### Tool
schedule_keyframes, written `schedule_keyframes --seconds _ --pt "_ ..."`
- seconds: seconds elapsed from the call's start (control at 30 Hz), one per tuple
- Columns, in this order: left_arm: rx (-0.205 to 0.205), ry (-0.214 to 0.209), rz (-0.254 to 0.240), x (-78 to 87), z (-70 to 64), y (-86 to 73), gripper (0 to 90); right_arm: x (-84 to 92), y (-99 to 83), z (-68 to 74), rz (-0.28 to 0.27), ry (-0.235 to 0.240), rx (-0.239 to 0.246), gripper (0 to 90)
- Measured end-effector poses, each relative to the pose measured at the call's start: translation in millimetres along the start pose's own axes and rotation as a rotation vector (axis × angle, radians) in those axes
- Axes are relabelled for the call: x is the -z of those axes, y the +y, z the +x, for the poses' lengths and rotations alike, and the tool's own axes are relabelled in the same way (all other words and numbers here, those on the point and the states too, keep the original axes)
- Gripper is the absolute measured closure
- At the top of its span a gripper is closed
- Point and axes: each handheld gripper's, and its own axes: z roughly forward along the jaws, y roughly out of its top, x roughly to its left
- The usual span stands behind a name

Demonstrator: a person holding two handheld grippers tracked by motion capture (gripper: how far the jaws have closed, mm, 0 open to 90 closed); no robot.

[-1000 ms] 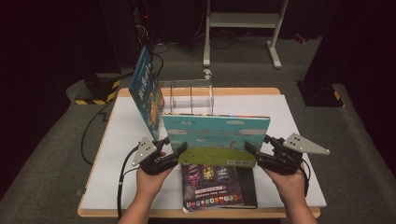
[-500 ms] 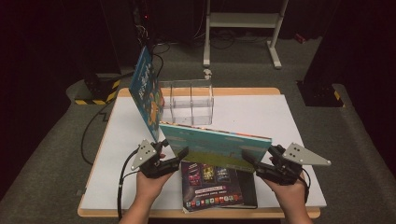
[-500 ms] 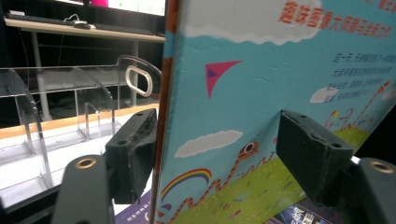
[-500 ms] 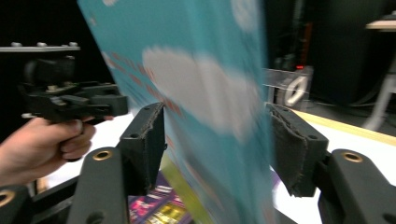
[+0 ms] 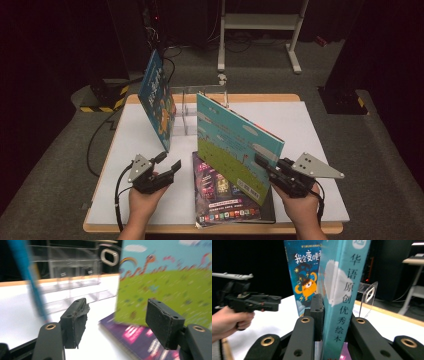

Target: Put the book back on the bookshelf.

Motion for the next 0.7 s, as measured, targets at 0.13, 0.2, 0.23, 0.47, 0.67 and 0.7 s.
schedule_keyframes --seconds 0.13,0.2,0.23,0.47,0.67,0.7 --pt "0.027 0.023 0.003 11.5 12.9 -3.0 33.6 -14.2 4.1 11.9 -0.007 -0.023 0.019 80.2" --pt "0.035 0.031 0.003 15.3 17.0 -4.8 33.9 -22.0 3.9 19.5 -0.018 -0.043 0.034 80.3" --pt "0.049 0.030 0.006 17.0 19.8 -5.9 33.9 -24.7 3.5 21.7 -0.023 -0.053 0.040 80.3" --pt "0.069 0.024 -0.003 20.5 21.8 -6.0 34.2 -49.4 -1.2 29.9 -0.056 -0.101 0.035 80.2" --pt "0.061 0.016 0.007 17.9 17.0 -6.3 34.7 -67.0 -0.7 31.2 -0.062 -0.121 0.029 80.0" --pt "0.059 0.016 0.009 17.5 16.4 -6.3 34.9 -73.2 -0.3 32.5 -0.058 -0.122 0.026 79.9"
